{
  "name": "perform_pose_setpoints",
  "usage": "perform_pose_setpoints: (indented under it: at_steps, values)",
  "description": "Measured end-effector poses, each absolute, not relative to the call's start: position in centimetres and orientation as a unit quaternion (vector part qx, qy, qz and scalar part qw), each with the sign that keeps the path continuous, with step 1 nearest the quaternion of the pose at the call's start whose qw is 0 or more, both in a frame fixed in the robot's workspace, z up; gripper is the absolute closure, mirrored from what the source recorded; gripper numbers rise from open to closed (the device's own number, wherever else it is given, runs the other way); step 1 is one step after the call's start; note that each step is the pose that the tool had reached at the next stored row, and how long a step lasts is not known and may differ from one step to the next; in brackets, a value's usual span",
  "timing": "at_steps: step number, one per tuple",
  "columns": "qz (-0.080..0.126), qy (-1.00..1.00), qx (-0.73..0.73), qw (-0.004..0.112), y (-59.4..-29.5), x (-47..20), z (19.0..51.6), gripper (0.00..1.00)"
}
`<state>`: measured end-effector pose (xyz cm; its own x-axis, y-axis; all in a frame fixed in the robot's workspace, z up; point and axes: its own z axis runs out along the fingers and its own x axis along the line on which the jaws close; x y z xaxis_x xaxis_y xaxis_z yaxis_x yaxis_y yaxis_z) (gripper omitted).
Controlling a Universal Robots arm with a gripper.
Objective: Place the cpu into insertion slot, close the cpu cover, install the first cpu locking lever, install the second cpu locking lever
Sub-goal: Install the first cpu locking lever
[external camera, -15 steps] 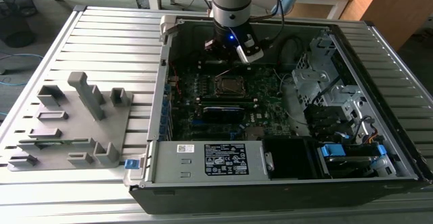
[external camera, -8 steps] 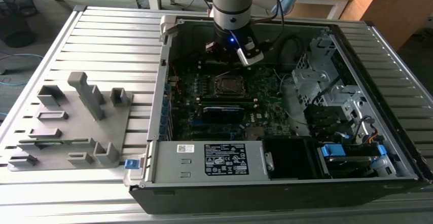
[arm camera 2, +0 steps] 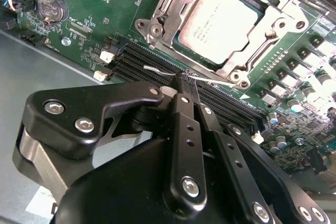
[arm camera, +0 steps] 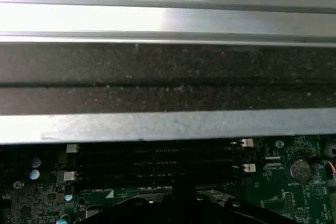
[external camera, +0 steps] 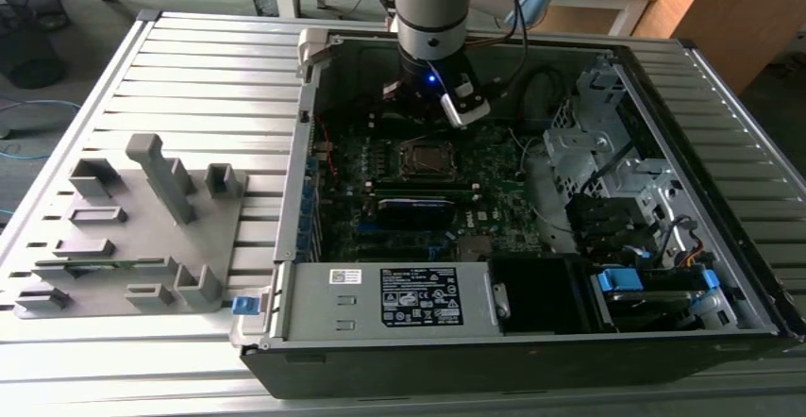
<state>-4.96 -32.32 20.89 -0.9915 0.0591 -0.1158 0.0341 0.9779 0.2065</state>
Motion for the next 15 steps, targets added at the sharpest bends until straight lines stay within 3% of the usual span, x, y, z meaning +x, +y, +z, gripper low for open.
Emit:
perform_pose_setpoints:
  at_steps: [15]
  values:
    - [0.103,0.993,0.024,0.061,-32.32,-4.26,20.58,0.89]
